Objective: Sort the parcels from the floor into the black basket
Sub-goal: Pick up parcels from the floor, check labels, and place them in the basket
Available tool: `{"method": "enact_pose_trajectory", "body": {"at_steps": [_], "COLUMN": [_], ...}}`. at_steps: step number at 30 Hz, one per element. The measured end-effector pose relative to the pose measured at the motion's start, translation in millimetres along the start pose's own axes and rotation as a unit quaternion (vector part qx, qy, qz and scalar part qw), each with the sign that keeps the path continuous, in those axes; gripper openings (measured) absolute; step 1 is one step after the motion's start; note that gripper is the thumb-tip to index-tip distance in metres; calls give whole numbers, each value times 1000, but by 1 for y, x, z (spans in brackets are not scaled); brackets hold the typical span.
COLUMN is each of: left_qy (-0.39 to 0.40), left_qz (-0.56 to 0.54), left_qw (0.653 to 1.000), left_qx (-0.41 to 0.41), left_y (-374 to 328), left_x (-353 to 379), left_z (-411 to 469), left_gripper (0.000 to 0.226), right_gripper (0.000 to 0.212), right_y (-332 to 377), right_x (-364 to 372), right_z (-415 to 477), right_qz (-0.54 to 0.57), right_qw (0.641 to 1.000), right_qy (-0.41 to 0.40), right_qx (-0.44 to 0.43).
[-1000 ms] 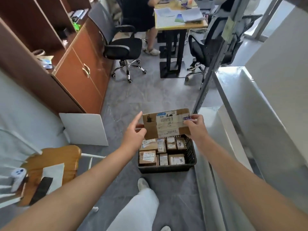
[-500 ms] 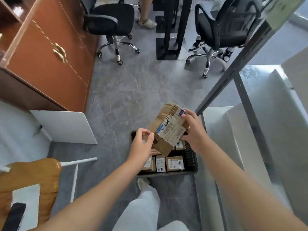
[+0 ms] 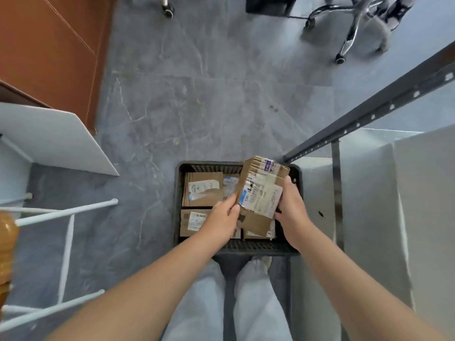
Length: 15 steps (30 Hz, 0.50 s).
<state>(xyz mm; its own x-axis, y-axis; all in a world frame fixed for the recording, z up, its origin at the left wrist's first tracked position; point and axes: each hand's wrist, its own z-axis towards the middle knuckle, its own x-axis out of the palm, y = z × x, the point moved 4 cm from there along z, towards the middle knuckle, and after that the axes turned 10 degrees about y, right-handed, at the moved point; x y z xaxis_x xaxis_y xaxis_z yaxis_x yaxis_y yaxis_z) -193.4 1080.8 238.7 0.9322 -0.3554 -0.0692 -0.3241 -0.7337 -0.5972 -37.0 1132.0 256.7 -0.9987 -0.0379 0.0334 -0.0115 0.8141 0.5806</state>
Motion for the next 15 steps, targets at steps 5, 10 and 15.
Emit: {"method": "enact_pose_trajectory", "body": {"at_steps": [5, 10, 15], "left_qy": [-25, -71, -132], "left_qz": [-31, -118, -180], "left_qw": [999, 986, 967], "left_qx": [-36, -92, -121], "left_y": [54, 123, 173], "left_x": [11, 32, 52], "left_z": [78, 146, 189], "left_gripper": [48, 47, 53], "right_gripper": [45, 44, 52], "right_y": [-73, -130, -170], "right_x": [1, 2, 3], "right_z": [77, 139, 196], "right_qz": [-69, -119, -159], "right_qw": [996, 988, 981], "right_qy": [49, 89, 100], "right_qx": [38, 43, 43]}}
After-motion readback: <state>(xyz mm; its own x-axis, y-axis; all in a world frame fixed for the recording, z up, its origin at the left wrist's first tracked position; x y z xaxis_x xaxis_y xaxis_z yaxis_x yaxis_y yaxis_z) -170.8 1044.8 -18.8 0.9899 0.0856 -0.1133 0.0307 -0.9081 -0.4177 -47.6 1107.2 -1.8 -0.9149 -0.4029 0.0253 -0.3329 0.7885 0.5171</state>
